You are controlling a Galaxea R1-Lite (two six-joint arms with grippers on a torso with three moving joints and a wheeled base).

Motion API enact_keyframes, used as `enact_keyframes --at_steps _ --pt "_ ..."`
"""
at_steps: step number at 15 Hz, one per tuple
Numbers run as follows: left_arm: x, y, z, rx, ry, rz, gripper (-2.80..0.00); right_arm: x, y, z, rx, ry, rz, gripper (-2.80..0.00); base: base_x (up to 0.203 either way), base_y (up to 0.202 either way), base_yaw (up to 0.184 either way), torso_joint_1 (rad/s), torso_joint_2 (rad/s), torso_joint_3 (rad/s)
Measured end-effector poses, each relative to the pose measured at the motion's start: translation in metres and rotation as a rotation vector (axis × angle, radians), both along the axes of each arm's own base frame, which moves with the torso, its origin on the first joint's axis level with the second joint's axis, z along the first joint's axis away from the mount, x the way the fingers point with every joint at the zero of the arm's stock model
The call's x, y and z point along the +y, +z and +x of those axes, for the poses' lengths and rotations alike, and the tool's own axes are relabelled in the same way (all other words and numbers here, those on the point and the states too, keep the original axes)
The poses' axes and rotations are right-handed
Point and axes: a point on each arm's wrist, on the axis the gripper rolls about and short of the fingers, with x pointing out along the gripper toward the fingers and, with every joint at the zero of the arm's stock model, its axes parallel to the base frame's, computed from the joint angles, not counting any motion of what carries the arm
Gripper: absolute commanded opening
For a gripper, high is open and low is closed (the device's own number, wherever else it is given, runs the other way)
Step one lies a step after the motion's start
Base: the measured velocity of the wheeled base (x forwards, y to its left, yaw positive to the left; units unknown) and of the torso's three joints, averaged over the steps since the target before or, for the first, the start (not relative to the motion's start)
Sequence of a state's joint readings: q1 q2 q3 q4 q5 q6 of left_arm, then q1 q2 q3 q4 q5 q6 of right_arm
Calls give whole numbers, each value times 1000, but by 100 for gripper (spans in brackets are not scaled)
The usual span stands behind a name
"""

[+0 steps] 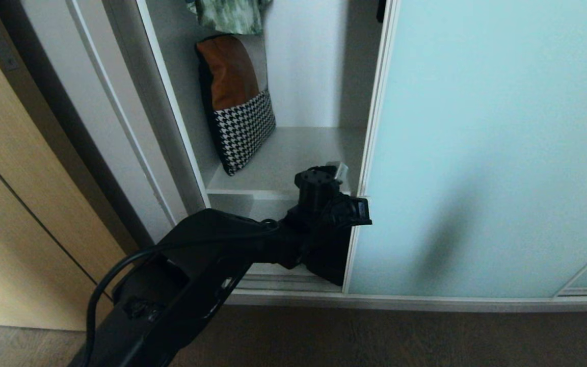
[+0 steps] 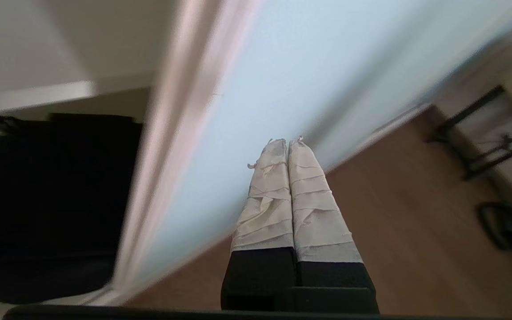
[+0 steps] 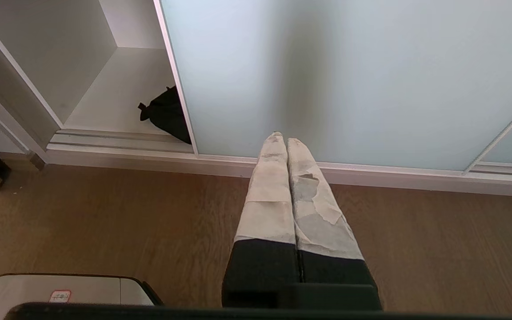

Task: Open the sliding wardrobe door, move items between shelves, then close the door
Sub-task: Close the door

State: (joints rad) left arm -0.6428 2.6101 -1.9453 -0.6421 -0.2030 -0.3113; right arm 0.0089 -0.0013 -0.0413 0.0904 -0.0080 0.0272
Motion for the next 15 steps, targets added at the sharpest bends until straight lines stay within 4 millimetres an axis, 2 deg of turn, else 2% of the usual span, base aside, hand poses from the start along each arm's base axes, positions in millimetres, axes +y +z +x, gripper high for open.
enact_keyframes --at_steps 3,5,7,9,12,13,15 --pt "17 -1 13 -11 57 13 -280 0 0 0 0 1 0 -280 0 0 0 0 0 0" --pt "37 4 25 -20 124 9 -280 0 0 0 0 0 0 -280 0 0 0 0 0 0" --pt "58 21 34 -39 199 -6 -280 0 0 0 0 0 0 -280 0 0 0 0 0 0" --pt "72 50 31 -73 290 -28 -280 0 0 0 0 0 0 -280 0 0 0 0 0 0" --pt "96 119 2 -127 364 -48 -280 0 0 0 0 0 0 -280 0 0 0 0 0 0" --pt "107 142 -15 -145 378 -40 -280 0 0 0 0 0 0 -280 0 0 0 0 0 0" --pt "134 185 -60 -204 424 8 -280 0 0 0 0 1 0 -280 0 0 0 0 0 0"
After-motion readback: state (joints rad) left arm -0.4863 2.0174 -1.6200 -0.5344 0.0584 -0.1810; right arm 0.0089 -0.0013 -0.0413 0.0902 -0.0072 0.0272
